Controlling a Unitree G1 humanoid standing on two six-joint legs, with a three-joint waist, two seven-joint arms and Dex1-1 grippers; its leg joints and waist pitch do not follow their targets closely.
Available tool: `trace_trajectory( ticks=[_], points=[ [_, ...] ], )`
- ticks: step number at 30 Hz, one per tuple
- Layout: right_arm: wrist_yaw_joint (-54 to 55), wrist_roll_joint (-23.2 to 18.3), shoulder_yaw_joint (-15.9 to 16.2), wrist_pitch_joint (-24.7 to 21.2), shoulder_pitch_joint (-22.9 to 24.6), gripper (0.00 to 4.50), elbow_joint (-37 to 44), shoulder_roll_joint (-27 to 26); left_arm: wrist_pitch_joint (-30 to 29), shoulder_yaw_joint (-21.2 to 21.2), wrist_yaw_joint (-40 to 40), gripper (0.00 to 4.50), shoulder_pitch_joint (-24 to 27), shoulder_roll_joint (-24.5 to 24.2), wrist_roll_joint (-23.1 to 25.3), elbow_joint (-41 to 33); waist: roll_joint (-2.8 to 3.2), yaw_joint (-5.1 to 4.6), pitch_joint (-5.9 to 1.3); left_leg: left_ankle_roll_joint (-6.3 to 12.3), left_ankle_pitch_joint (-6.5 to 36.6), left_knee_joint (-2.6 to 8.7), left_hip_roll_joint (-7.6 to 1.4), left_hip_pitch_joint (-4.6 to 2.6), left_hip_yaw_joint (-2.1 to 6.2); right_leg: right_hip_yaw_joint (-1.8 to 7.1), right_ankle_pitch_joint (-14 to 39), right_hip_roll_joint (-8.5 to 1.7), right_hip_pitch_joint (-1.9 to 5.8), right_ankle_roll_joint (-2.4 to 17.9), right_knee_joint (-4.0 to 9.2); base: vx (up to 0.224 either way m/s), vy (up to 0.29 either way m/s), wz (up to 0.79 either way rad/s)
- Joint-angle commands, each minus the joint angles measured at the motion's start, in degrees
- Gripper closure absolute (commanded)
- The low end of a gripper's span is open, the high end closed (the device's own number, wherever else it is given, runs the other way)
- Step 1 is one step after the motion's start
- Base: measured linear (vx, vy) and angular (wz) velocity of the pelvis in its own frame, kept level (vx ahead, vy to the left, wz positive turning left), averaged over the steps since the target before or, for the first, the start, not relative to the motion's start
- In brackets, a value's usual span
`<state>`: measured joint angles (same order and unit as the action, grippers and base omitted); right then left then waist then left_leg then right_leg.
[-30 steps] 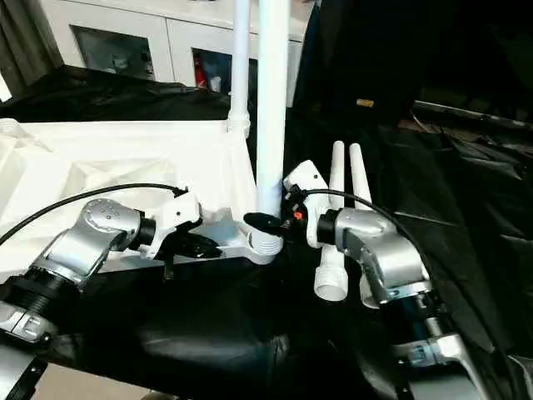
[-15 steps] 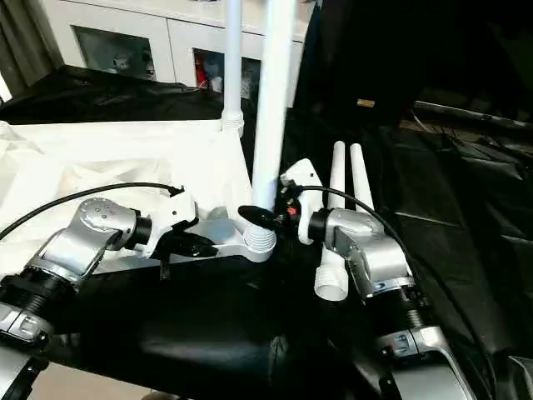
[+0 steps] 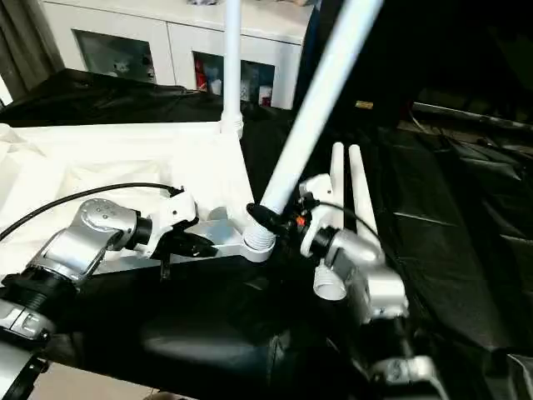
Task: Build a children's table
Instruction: Insert table leg to table base
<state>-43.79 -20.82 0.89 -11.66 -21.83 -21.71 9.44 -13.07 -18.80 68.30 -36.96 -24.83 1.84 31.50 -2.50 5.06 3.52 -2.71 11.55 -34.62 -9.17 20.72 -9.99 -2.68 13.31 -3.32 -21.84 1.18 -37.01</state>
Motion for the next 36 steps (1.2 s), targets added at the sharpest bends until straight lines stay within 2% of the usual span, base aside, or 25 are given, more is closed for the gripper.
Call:
trace_trajectory(
  ticks=[1,2,3,4,6,7,10,12,16,17,18,20,23,25,26,28,30,31,36],
  points=[
    [2.5,3.1,0.6,-0.2,2.8,2.64,-3.7,0.4,0.4,1.4,-0.5,4.50,-1.7,-0.4,-0.5,0.2,1.43,0.36,-3.66,-0.24,9.0,4.61,-4.39,-0.72,1.72,3.17,1.0,-6.09,2.69,15.6,4.55,0.000,0.000,0.00],
    [2.9,5.1,2.0,2.7,3.5,2.64,-4.0,0.6,0.5,1.4,-0.6,4.50,-1.8,-0.4,-0.4,0.4,1.70,0.41,-3.64,-0.43,9.3,4.61,-4.43,-0.75,1.79,3.18,1.2,-6.17,2.61,15.5,4.54,0.000,0.000,0.00],
    [3.2,6.6,2.8,4.9,4.0,2.64,-4.3,0.7,0.6,1.4,-0.6,4.50,-2.0,-0.4,-0.4,0.6,1.52,0.34,-3.60,-0.47,9.4,4.63,-4.36,-0.74,1.72,3.24,1.2,-6.12,2.67,15.4,4.65,0.000,0.000,0.00],
    [3.1,7.6,3.7,6.5,4.5,2.64,-4.6,0.7,0.7,1.4,-0.6,4.50,-2.1,-0.4,-0.4,0.9,1.68,0.42,-3.61,-0.48,9.5,4.63,-4.35,-0.76,1.74,3.24,1.3,-6.11,2.62,15.4,4.67,0.000,0.000,0.00],
    [2.8,9.1,5.0,8.5,5.0,2.64,-5.0,0.9,0.8,1.3,-0.6,4.50,-2.5,-0.4,-0.2,1.3,1.60,0.34,-3.54,-0.39,10.0,4.67,-4.32,-0.69,1.75,3.28,2.1,-6.10,2.64,15.1,4.79,0.000,0.000,0.00],
    [2.4,10.1,5.9,8.9,4.8,2.64,-4.9,1.4,0.9,1.2,-0.5,4.50,-2.6,-0.4,-0.2,1.4,1.79,0.29,-3.41,-0.59,10.8,4.83,-4.32,-0.65,1.86,3.26,3.5,-6.03,2.62,14.9,4.88,0.000,0.000,0.00],
    [2.1,10.5,6.4,9.1,4.7,2.64,-4.7,1.6,0.9,1.2,-0.4,4.50,-2.6,-0.4,-0.2,1.4,1.73,0.21,-3.28,-0.96,13.4,5.08,-4.42,-0.88,1.97,3.39,8.1,-6.16,2.57,14.2,5.34,0.000,0.000,0.00],
    [0.5,10.5,7.1,8.2,3.8,2.64,-4.4,2.1,1.3,0.9,0.1,4.50,-2.5,-0.6,-0.1,1.3,1.65,0.14,-3.20,-0.92,13.9,5.15,-4.45,-0.97,1.97,3.45,8.9,-6.10,2.43,14.0,5.49,0.000,0.000,0.00],
    [-2.7,9.8,8.3,6.3,1.6,2.64,-4.9,3.4,2.7,0.4,1.5,4.50,-2.2,-1.0,-0.1,1.0,1.69,0.14,-3.43,0.05,11.2,4.96,-4.45,-0.80,1.88,3.44,4.2,-6.02,2.60,14.9,5.01,0.000,0.000,0.00],
    [-4.2,9.4,8.5,5.4,0.5,2.64,-5.9,3.8,3.5,0.2,2.3,4.50,-2.0,-1.2,-0.2,0.8,1.32,0.04,-3.54,0.50,10.4,4.88,-4.39,-0.67,1.83,3.38,2.8,-6.00,2.73,15.3,4.87,0.000,0.000,0.00],
    [-5.6,9.3,8.8,4.8,-0.4,2.64,-6.8,4.2,4.0,-0.1,2.9,4.50,-1.9,-1.3,-0.2,0.5,1.19,0.04,-3.58,0.74,9.6,4.84,-4.35,-0.56,1.85,3.37,2.0,-6.01,2.88,15.3,4.75,0.000,0.000,0.00],
    [-6.8,9.4,9.0,4.3,-1.0,2.64,-7.6,4.6,4.3,-0.3,3.3,4.50,-1.7,-1.5,-0.2,0.2,1.38,0.07,-3.59,1.24,9.0,4.69,-4.38,-0.70,1.75,3.31,1.2,-6.03,2.72,15.8,4.70,0.000,0.000,0.00],
    [-12.5,9.9,10.8,3.1,-3.6,2.64,-11.1,6.4,5.2,-1.1,5.8,4.50,-0.8,-2.4,-0.4,-1.3,1.17,0.00,-3.51,2.07,8.0,4.57,-4.37,-0.64,1.61,3.27,-0.2,-6.00,2.72,16.3,4.59,0.000,0.000,0.00],
    [-15.1,10.2,11.9,3.3,-4.2,2.64,-12.3,7.2,5.3,-1.6,7.1,4.50,-0.2,-2.8,-0.6,-2.2,1.15,0.03,-3.29,2.51,8.3,4.67,-4.49,-0.67,1.56,3.25,1.0,-6.01,2.61,16.3,4.76,0.000,0.000,0.00],
    [-16.5,10.2,12.4,3.4,-4.5,2.64,-12.7,7.5,5.4,-1.8,7.9,4.50,0.3,-3.1,-0.8,-2.8,0.85,0.04,-3.21,2.58,8.3,4.70,-4.53,-0.74,1.48,3.28,1.3,-5.98,2.54,16.2,4.85,0.000,0.000,0.00],
    [-20.3,10.2,13.4,4.0,-4.7,2.64,-13.4,8.2,6.1,-2.1,9.5,4.50,1.1,-3.5,-1.3,-4.1,0.75,-0.02,-3.05,2.60,8.7,4.89,-4.70,-0.73,1.55,3.22,2.4,-6.01,2.46,16.0,4.83,0.000,0.000,0.00],
    [-21.8,10.2,13.6,4.4,-4.8,2.64,-13.6,8.4,6.4,-2.2,10.0,4.50,1.3,-3.6,-1.6,-4.4,0.86,0.04,-3.00,2.58,9.2,4.95,-4.74,-0.80,1.56,3.21,3.1,-6.04,2.42,16.0,4.91,0.000,0.000,0.00],
    [-24.1,10.0,13.9,5.0,-4.6,2.64,-13.7,8.9,6.9,-2.3,11.2,4.50,1.6,-3.8,-2.2,-5.2,0.53,0.00,-2.82,2.60,9.6,5.03,-4.74,-0.79,1.53,3.24,4.0,-6.04,2.34,15.8,5.02,0.000,0.000,0.00],
    [-28.3,9.7,14.8,6.1,-4.4,2.64,-14.2,9.8,6.8,-3.0,13.5,4.50,2.4,-4.7,-2.9,-7.3,0.44,0.13,-2.62,2.53,10.4,5.25,-4.81,-0.95,1.53,3.28,6.3,-6.06,2.06,15.3,5.32,0.000,0.000,0.00]
  ],
)
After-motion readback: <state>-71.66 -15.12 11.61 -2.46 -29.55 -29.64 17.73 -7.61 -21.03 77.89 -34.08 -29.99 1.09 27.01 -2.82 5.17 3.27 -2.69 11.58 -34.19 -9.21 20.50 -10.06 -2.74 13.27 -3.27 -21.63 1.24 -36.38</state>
